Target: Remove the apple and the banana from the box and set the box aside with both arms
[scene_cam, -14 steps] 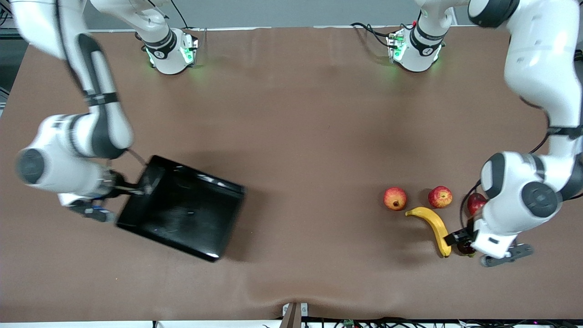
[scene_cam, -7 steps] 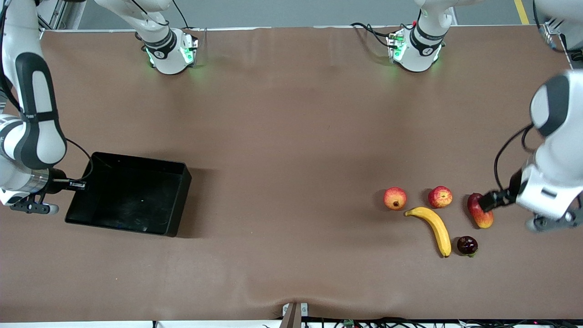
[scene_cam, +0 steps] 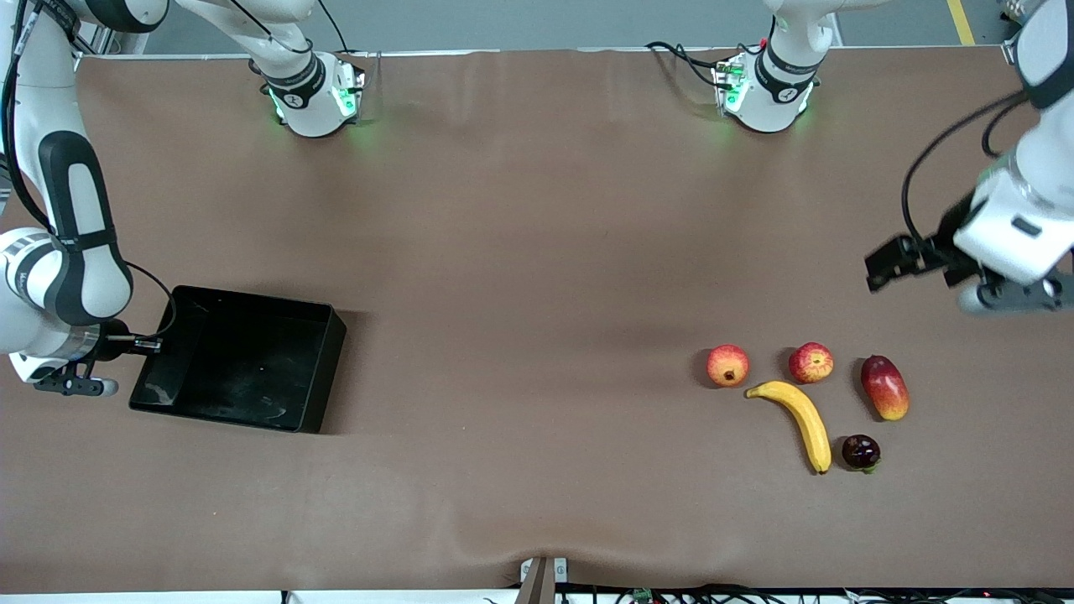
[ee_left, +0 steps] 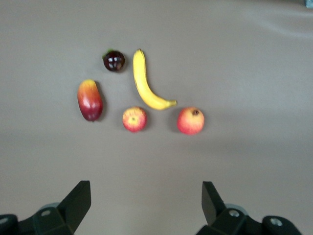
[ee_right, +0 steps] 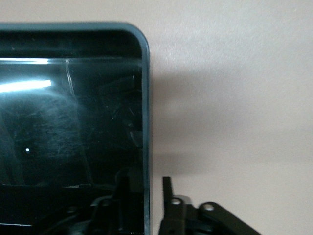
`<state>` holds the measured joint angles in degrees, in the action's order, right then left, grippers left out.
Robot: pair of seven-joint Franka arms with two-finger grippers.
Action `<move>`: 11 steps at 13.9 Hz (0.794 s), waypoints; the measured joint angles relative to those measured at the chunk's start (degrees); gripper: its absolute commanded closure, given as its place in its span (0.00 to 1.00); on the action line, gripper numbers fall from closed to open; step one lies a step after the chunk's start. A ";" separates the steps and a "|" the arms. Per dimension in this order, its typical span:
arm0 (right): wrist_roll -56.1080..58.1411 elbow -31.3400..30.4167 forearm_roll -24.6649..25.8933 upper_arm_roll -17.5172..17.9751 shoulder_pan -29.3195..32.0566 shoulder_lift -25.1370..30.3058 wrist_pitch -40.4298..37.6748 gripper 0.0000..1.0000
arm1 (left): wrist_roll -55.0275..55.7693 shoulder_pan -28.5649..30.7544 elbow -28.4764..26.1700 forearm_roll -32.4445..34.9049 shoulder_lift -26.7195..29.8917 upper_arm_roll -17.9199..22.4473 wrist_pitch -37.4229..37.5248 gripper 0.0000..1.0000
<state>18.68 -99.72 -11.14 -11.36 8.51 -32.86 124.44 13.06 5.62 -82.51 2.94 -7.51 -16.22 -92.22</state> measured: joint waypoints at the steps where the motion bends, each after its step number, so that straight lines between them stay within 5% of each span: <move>1: 0.00 0.72 0.00 0.10 -0.01 0.33 -0.08 0.00 | -0.14 -0.91 -2.96 -0.98 3.05 1.23 0.06 0.00; 6: -4.12 6.60 3.64 0.96 -3.34 5.98 -6.84 0.00 | -0.34 -7.73 -13.40 -1.86 14.50 8.11 0.37 0.00; 11: -11.84 10.61 5.80 3.07 -8.25 14.40 -20.93 0.00 | -3.88 -7.90 -13.94 -1.87 15.33 9.78 1.63 0.00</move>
<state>6.85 -89.11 -5.34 -8.29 0.26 -18.46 103.51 9.18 -2.29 -96.45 1.07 7.82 -6.45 -90.59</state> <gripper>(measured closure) 0.000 0.000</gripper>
